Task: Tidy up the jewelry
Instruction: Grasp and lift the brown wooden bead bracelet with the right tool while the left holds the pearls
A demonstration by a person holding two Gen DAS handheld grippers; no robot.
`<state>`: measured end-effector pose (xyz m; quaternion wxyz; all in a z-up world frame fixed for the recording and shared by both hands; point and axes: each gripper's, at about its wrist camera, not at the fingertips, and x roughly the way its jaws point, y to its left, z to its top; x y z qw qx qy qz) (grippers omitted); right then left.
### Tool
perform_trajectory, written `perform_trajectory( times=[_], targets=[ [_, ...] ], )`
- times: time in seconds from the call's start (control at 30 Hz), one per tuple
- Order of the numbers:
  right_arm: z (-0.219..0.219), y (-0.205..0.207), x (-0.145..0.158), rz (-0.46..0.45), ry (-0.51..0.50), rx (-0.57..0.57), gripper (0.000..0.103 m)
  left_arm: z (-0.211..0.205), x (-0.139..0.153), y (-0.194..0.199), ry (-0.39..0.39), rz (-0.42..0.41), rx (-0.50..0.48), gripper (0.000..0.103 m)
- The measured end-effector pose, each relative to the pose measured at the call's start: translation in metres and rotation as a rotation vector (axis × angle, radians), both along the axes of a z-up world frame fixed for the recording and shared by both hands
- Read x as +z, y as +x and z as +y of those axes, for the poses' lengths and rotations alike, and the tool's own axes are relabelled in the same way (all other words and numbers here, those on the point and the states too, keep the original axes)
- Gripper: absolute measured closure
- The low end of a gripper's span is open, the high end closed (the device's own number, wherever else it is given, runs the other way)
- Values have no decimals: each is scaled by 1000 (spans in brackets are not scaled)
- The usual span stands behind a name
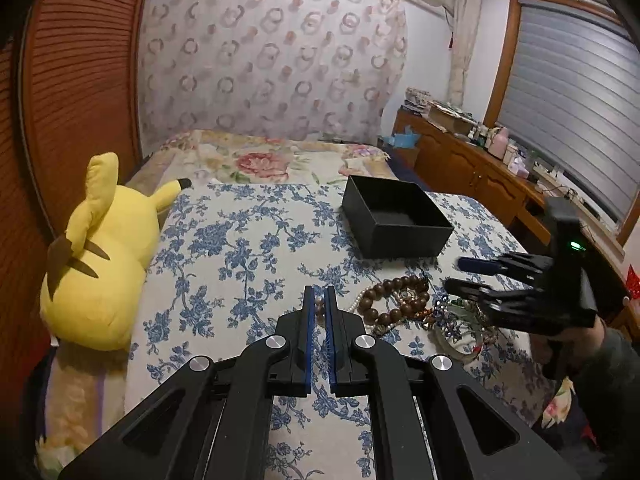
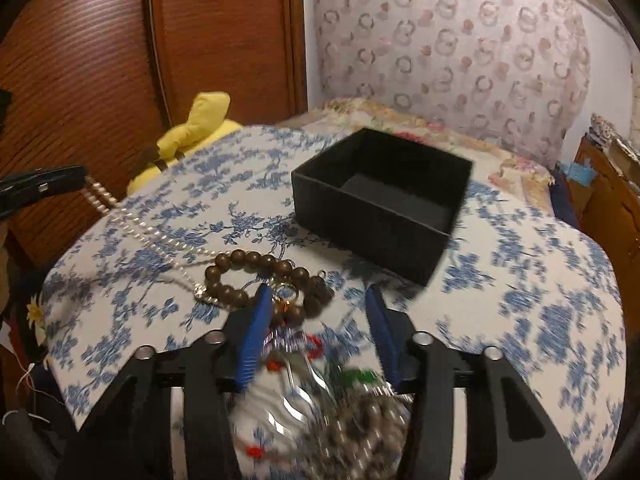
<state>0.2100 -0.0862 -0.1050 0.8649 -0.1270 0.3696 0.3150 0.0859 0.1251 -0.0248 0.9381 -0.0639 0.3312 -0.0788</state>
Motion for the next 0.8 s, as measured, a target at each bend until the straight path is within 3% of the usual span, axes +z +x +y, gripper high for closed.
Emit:
perform_trajectory(
  times=[0.23, 0.27, 0.3, 0.47, 0.67, 0.8],
  targets=[
    [21, 30, -24, 134, -60, -28, 68, -4, -20, 2, -20, 32, -14, 99],
    [21, 31, -24, 143, -59, -25, 71, -4, -22, 2, -25, 35, -16, 99],
    [24, 31, -24, 153, -64, -17, 85, -4, -25, 3, -27, 39, -18, 99],
    [28, 22, -18, 87, -91, 19, 86, -6, -32, 6, -26, 52, -19, 99],
    [20, 4, 32, -57, -2, 35, 87, -9, -31, 14, -26, 51, -18, 99],
    [11, -4, 70, -127, 37, 45, 87, -15, -11, 22, -38, 6, -28, 99]
  ],
)
